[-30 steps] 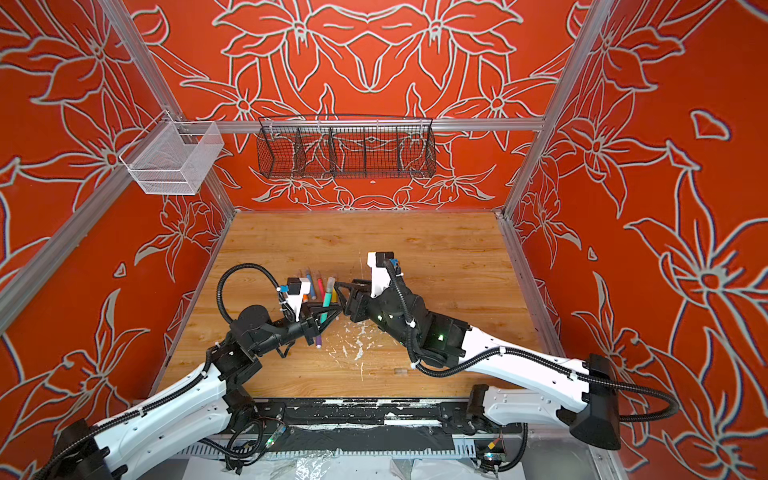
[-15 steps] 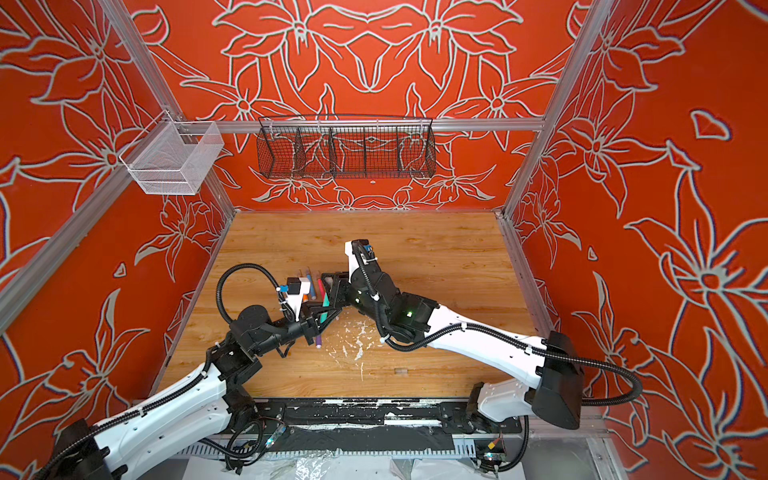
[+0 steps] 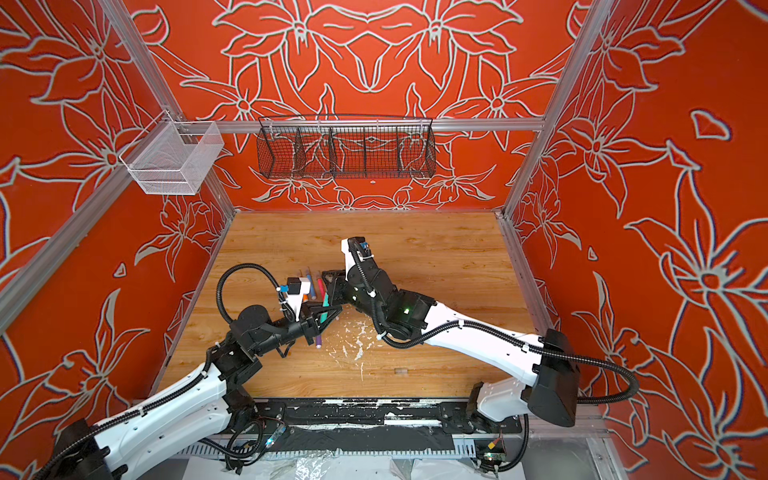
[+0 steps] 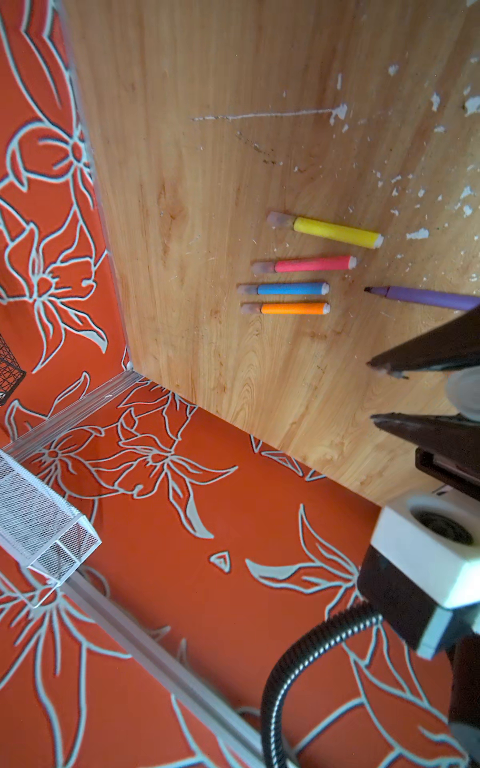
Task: Insert the pens into the pen caps
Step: 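Push the cap down onto the green marker with the right gripper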
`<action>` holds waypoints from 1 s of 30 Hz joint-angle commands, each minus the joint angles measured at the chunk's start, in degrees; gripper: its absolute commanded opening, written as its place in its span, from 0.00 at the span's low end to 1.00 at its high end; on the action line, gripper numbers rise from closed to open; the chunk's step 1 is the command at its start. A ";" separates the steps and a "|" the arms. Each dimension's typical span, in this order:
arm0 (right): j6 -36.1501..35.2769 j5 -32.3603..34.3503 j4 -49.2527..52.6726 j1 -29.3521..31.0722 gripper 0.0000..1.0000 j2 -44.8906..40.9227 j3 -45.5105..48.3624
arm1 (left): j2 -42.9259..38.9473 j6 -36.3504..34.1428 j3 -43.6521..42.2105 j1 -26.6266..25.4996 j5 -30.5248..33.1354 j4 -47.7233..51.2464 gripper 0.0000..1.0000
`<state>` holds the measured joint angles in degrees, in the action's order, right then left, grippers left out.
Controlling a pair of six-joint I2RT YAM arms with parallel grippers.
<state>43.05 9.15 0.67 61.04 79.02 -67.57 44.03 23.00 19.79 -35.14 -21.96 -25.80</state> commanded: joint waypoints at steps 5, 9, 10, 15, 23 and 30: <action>2.23 -3.61 -3.05 0.45 0.00 0.61 3.37 | -0.20 -0.36 1.66 0.15 1.50 -0.18 0.00; 3.17 -4.25 -5.54 1.85 0.00 0.38 7.50 | -1.73 -0.81 3.00 0.15 7.96 3.45 0.00; 3.56 -4.34 -6.18 2.26 0.00 0.42 8.51 | -1.83 -0.39 3.37 0.23 10.03 3.85 0.00; 4.13 -5.36 -8.07 5.18 0.00 1.09 11.66 | -0.98 0.63 6.98 0.24 17.43 6.78 0.00; 5.70 -5.05 -12.96 10.71 0.00 1.74 16.25 | 1.75 1.08 14.11 2.49 23.49 7.04 0.00; 5.82 -5.68 -17.41 13.86 0.00 0.79 19.51 | 7.80 4.62 21.59 6.92 18.71 5.85 0.00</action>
<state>47.51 22.06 -26.74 63.83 78.96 -52.93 49.63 20.84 33.87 -34.46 -17.74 -4.36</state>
